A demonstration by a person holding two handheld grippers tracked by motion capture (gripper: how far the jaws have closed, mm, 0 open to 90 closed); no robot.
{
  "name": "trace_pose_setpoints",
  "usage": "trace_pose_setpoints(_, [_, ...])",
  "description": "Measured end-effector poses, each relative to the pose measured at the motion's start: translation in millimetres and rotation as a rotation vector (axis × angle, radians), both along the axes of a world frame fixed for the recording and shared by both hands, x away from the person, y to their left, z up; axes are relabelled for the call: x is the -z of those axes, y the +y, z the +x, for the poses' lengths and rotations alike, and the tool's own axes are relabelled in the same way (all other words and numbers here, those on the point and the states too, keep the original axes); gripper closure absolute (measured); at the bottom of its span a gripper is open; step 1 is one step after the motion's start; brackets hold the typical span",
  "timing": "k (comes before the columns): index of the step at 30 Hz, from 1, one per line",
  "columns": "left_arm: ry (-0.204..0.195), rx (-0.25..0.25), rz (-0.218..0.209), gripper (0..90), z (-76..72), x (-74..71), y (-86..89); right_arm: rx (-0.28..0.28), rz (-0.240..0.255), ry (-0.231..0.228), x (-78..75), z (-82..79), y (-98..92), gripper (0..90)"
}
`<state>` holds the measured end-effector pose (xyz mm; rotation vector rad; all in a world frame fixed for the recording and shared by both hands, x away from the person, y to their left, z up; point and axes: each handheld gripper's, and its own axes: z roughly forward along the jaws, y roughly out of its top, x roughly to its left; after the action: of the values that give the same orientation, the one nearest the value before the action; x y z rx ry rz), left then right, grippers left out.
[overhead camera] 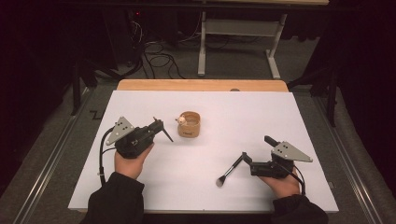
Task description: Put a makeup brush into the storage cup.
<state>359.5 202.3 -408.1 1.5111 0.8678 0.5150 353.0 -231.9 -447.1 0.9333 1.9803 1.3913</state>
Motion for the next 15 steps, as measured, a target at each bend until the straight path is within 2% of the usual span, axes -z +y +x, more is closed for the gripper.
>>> trace_pose_setpoints(6, [0.011, -0.003, -0.020, 83.7, 7.9, -7.9, -6.0, -0.001, -0.010, 0.004, 1.7, -0.2, 2.1, 0.3])
trace_pose_setpoints(8, [0.019, 0.000, -0.040, 83.7, 10.9, -11.6, -7.5, -0.006, -0.015, -0.003, 2.2, -0.2, 2.7, 0.3])
trace_pose_setpoints(15, [0.006, -0.016, -0.035, 83.7, 22.6, -26.1, -14.9, -0.007, -0.024, -0.010, 2.2, -0.5, 4.2, 0.4])
